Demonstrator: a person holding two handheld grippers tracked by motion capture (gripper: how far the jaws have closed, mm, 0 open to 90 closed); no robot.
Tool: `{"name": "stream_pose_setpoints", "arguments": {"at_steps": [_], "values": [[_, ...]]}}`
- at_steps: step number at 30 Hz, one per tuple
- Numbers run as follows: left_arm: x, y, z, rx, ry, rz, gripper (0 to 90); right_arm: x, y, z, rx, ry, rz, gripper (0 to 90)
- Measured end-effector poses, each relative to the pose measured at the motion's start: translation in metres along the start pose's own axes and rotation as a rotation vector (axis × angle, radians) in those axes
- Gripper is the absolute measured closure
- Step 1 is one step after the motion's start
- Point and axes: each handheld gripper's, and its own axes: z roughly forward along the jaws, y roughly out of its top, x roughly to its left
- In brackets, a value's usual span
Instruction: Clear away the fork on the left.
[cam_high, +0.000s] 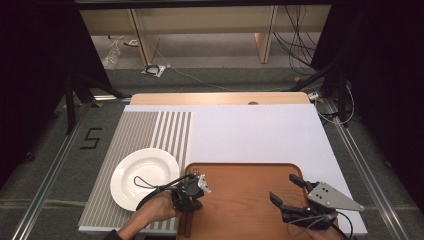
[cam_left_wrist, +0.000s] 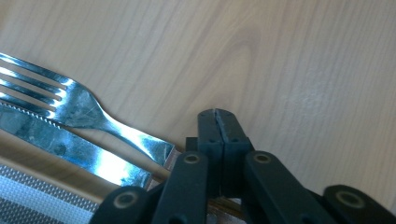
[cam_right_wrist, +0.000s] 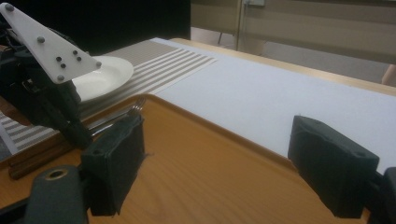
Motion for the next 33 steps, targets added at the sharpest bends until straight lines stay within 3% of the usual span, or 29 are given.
{"name": "stream_pose_setpoints", "arguments": {"at_steps": [3,10,16,19,23,33], "values": [[0.0,0.0,-0.002,-0.004,0.008,-0.005,84.8,0.0,0.0,0.0,0.001,0.0,0.001,19.7],[0.005,-0.001,-0.017,-0.074,0.008,-0.038,59.9,0.0,0.0,0.0,0.001,0.0,0.0,19.7],[0.013,-0.007,-0.032,-0.141,0.046,-0.104,44.1,0.0,0.0,0.0,0.002,0.0,0.003,19.7],[0.018,-0.012,-0.038,-0.186,0.042,-0.134,38.0,0.0,0.0,0.0,0.004,0.0,0.002,19.7],[0.021,-0.02,-0.046,-0.263,0.046,-0.166,32.1,0.0,0.0,0.001,0.002,0.002,0.007,19.7],[0.027,-0.032,-0.061,-0.344,0.098,-0.218,23.1,-0.001,0.0,0.0,0.003,0.002,0.007,19.6]]}}
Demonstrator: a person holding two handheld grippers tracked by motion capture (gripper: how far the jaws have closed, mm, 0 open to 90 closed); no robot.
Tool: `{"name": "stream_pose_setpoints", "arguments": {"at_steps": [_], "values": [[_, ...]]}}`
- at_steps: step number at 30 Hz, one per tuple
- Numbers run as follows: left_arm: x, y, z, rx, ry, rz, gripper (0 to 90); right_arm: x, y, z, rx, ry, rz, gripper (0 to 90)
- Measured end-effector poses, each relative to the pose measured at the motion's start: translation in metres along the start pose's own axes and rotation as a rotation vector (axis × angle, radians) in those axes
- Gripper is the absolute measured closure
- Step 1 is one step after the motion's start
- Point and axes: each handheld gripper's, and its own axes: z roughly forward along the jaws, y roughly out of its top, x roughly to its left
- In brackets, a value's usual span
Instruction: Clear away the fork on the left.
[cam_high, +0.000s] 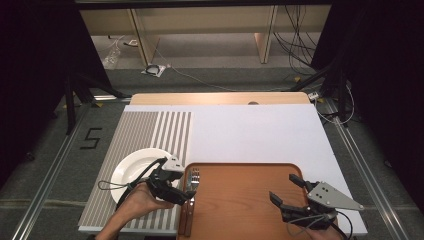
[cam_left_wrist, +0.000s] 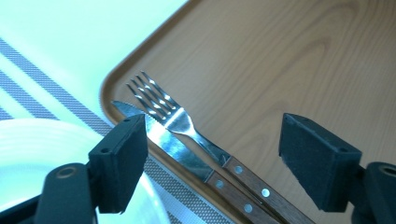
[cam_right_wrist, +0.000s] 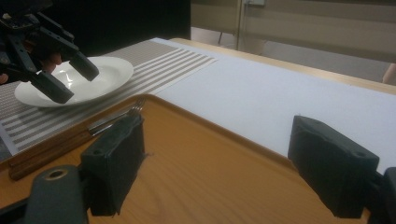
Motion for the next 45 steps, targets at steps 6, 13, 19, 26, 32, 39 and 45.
{"name": "stream_pose_setpoints", "arguments": {"at_steps": [6,13,19,26,32,39,45], "values": [[0.006,-0.004,-0.008,-0.043,0.026,-0.041,19.3,0.0,0.0,0.0,-0.005,0.0,-0.001,19.6],[0.013,-0.01,-0.015,-0.083,0.039,-0.101,17.1,0.0,0.0,0.0,-0.005,-0.001,0.001,19.6],[0.018,-0.016,-0.02,-0.104,0.052,-0.131,16.3,-0.001,0.0,0.0,-0.006,-0.002,0.003,19.6],[0.022,-0.02,-0.024,-0.133,0.076,-0.163,15.6,-0.002,-0.001,-0.001,-0.006,-0.002,0.006,19.6],[0.026,-0.025,-0.03,-0.16,0.098,-0.195,15.5,-0.003,-0.001,-0.001,-0.001,-0.003,0.007,19.6],[0.032,-0.036,-0.036,-0.185,0.108,-0.257,15.5,-0.003,-0.001,-0.001,-0.008,-0.002,0.012,19.6],[0.036,-0.044,-0.041,-0.201,0.122,-0.293,15.6,-0.003,-0.002,-0.001,-0.008,-0.004,0.013,19.5]]}}
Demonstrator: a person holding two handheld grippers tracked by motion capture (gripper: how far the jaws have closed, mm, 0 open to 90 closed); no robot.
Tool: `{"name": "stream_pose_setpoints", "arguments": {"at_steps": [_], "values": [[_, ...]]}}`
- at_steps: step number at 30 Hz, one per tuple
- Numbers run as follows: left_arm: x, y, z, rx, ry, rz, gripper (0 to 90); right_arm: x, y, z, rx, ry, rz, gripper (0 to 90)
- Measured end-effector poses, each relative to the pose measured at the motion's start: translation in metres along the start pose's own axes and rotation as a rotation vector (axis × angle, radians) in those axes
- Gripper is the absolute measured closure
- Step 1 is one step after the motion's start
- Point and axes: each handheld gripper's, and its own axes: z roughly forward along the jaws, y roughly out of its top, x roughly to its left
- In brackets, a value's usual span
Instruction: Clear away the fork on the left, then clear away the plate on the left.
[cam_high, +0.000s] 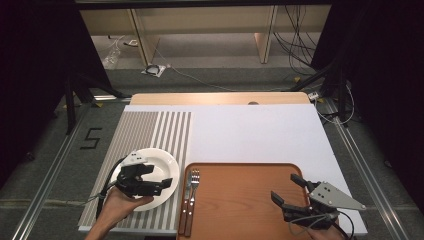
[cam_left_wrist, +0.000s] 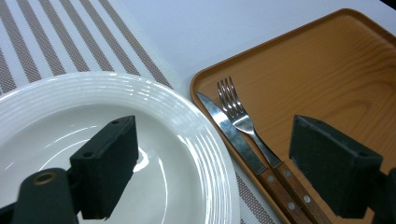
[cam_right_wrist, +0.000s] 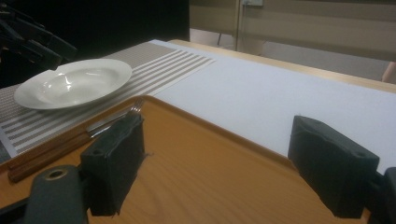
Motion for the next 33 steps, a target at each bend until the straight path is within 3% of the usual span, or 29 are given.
{"name": "stream_pose_setpoints", "arguments": {"at_steps": [15,20,33], "values": [[0.011,-0.012,-0.014,-0.054,0.025,-0.091,15.5,0.002,0.001,0.0,-0.001,0.006,-0.005,19.6],[0.016,-0.014,-0.017,-0.062,0.011,-0.132,15.5,0.002,0.0,0.0,-0.001,0.006,-0.003,19.5],[0.029,-0.021,-0.024,-0.058,0.045,-0.235,15.5,0.001,0.0,0.0,0.006,0.004,-0.002,19.6]]}}
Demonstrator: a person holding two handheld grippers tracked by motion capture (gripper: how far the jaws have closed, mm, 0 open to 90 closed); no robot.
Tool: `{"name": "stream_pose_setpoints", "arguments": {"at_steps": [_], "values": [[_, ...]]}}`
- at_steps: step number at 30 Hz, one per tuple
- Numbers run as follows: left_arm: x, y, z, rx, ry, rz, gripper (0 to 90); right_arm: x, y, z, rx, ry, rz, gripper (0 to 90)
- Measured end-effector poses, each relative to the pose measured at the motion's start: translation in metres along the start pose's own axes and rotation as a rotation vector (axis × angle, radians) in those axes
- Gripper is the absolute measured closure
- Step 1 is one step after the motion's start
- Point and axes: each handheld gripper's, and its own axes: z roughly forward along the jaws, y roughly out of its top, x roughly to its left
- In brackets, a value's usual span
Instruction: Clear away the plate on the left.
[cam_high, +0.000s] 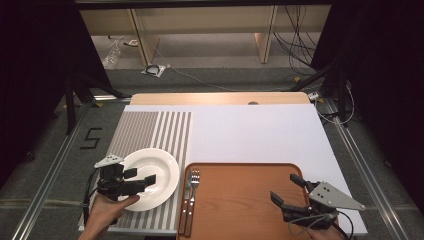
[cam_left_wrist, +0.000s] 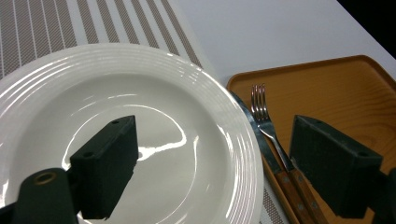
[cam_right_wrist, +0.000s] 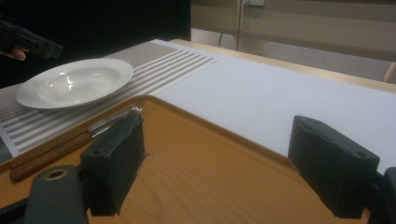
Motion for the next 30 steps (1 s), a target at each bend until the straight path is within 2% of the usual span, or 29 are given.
{"name": "stream_pose_setpoints", "arguments": {"at_steps": [3,11,21,30], "values": [[0.003,-0.001,-0.001,0.004,0.004,-0.017,15.5,0.0,0.0,0.0,0.002,0.001,-0.005,19.6],[0.012,-0.004,-0.005,0.0,0.047,-0.055,15.5,0.0,0.0,0.0,-0.007,-0.002,0.0,19.5],[0.03,-0.011,-0.018,-0.029,0.119,-0.12,15.5,0.004,0.002,-0.002,0.0,-0.008,-0.015,19.5],[0.041,-0.016,-0.025,-0.027,0.191,-0.162,15.6,0.004,0.002,-0.002,-0.001,-0.008,-0.017,19.5]]}}
